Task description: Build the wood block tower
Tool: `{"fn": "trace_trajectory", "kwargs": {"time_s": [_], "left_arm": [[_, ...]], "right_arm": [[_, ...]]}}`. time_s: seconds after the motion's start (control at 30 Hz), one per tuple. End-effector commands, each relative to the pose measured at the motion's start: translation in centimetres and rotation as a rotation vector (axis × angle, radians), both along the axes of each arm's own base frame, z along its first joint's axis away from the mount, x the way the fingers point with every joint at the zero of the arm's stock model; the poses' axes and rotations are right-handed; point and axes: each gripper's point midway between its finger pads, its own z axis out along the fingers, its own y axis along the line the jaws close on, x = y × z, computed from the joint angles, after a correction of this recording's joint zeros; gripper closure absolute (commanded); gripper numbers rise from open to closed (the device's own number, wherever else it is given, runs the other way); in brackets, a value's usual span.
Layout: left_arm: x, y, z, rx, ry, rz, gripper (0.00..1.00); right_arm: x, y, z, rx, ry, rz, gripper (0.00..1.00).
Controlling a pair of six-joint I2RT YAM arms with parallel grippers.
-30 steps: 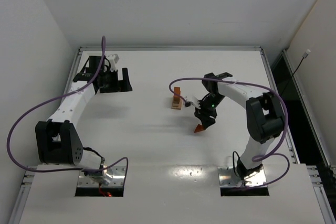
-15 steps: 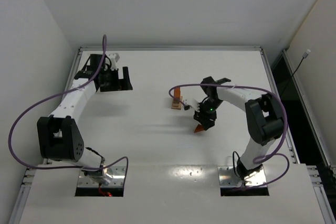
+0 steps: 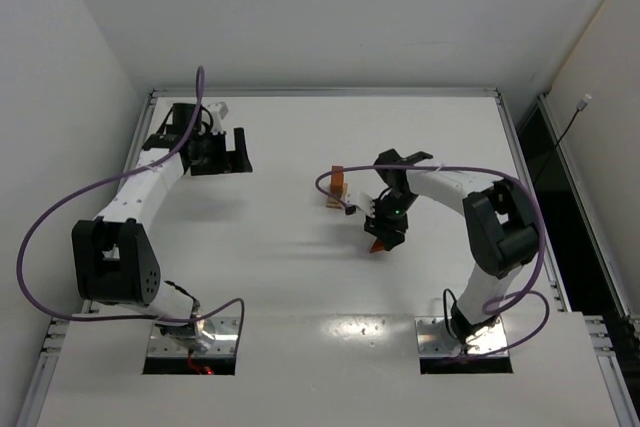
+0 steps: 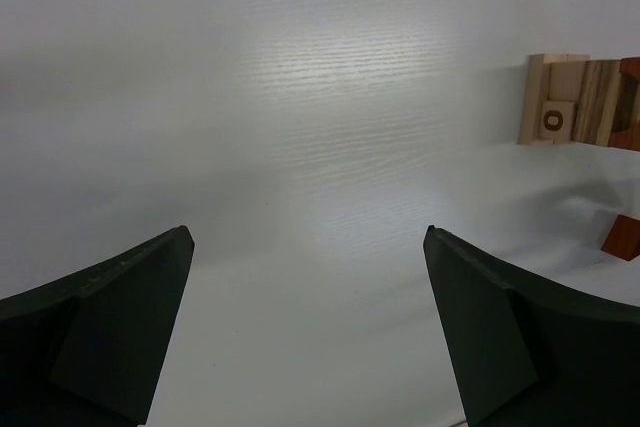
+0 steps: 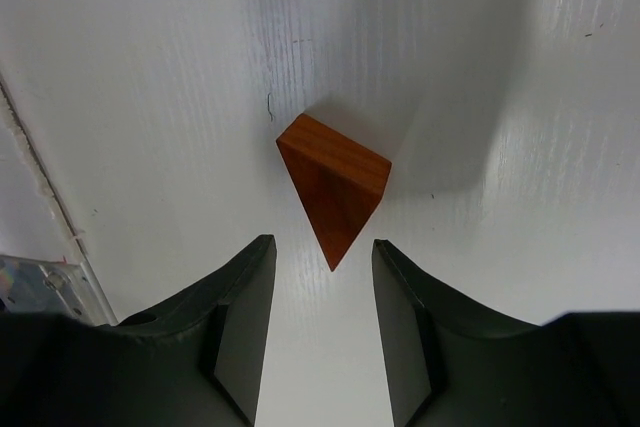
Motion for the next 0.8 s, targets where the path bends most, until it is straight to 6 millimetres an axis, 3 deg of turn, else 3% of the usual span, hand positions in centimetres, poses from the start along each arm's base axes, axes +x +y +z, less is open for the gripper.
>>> {"fn": "trace_trajectory", "kwargs": {"time_s": [0.0,0.47,0.53,0.63,0.77], "left_arm": [[1.3,-0.4,2.0,0.002,-0.063,-0.013,0.00],[1.8,-0.5,1.4,-0.003,-0.042,-0.006,0.00],[2.1,-0.5,1.4,-0.003,-0.042,-0.006,0.00],[1.9,-0.5,1.3,-0.002,-0.033,-0.006,0.00],[1.9,-0.5,1.3,-0.002,-0.033,-0.006,0.00]], "right_arm": [[0.0,0.4,-0.4,-0.005,-0.008,-0.002,0.60],[-0.2,1.2,-1.5,-0.087,0.003,-0.057,0.63],[-0.1,1.3,-1.5,-0.092,-0.007,-0.058,0.70],[-0.3,1.3,-1.8,-0.099,0.004,-0.066,0.99],[0.0,1.3,-1.8,-0.111,0.004,-0.085,1.00]]}}
